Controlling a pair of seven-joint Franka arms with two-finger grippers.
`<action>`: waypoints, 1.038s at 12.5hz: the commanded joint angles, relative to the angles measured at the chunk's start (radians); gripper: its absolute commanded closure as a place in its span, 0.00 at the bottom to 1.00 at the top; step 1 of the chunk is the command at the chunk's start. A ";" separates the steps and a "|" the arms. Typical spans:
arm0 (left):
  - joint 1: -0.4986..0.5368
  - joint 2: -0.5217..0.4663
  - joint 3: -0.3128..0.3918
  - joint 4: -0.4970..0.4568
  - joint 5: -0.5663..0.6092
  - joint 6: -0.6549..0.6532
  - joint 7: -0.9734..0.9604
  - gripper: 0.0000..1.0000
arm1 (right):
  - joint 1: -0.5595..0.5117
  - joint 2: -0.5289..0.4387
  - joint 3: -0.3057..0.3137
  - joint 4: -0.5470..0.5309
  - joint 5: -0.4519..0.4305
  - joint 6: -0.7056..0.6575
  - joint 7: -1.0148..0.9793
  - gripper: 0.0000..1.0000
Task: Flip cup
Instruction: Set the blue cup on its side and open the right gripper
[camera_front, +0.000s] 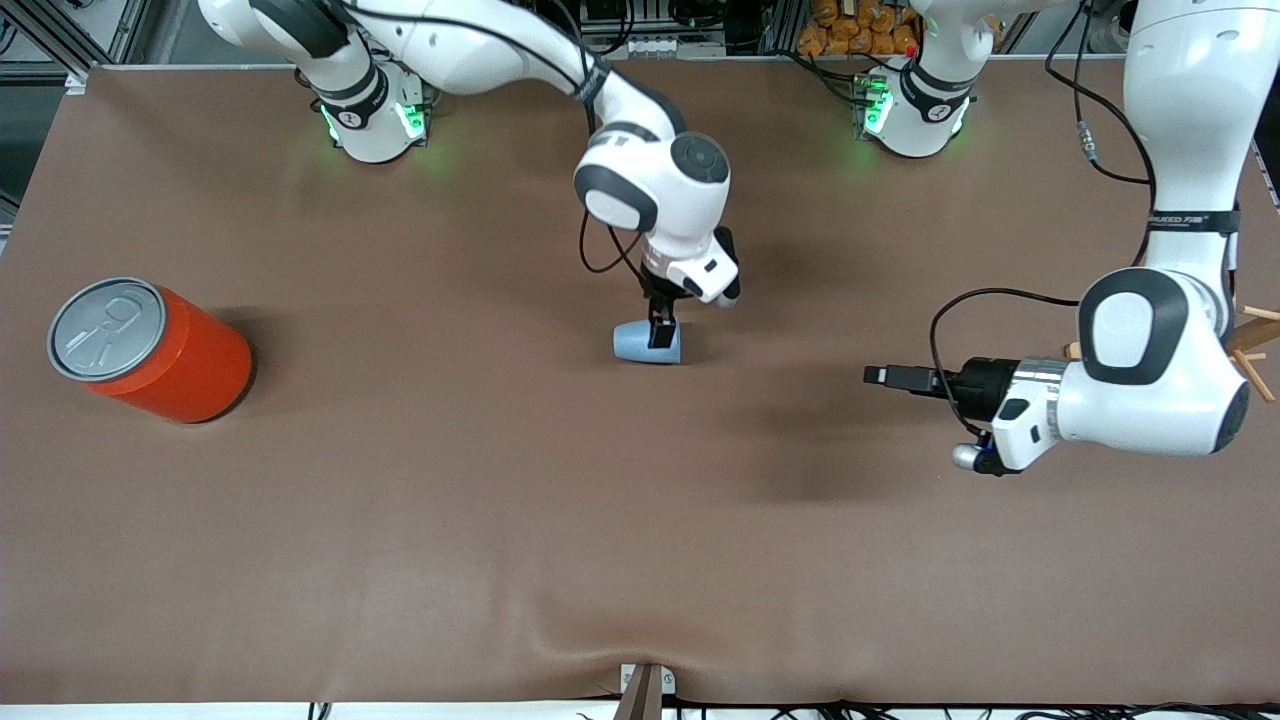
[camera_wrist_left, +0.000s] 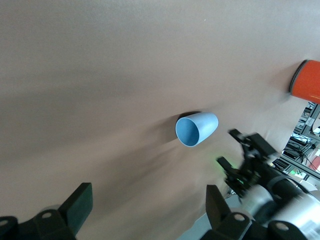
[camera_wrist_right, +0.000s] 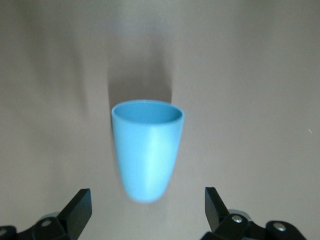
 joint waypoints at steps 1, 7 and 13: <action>-0.003 -0.010 -0.005 -0.040 0.003 0.021 0.007 0.00 | -0.069 -0.091 0.040 -0.025 0.039 -0.095 0.005 0.00; -0.039 -0.015 -0.024 -0.111 -0.075 0.102 -0.005 0.00 | -0.440 -0.167 0.145 -0.015 0.073 -0.202 0.007 0.00; -0.156 -0.022 -0.036 -0.256 -0.264 0.338 -0.005 0.00 | -0.576 -0.171 -0.030 0.128 0.210 -0.258 0.002 0.00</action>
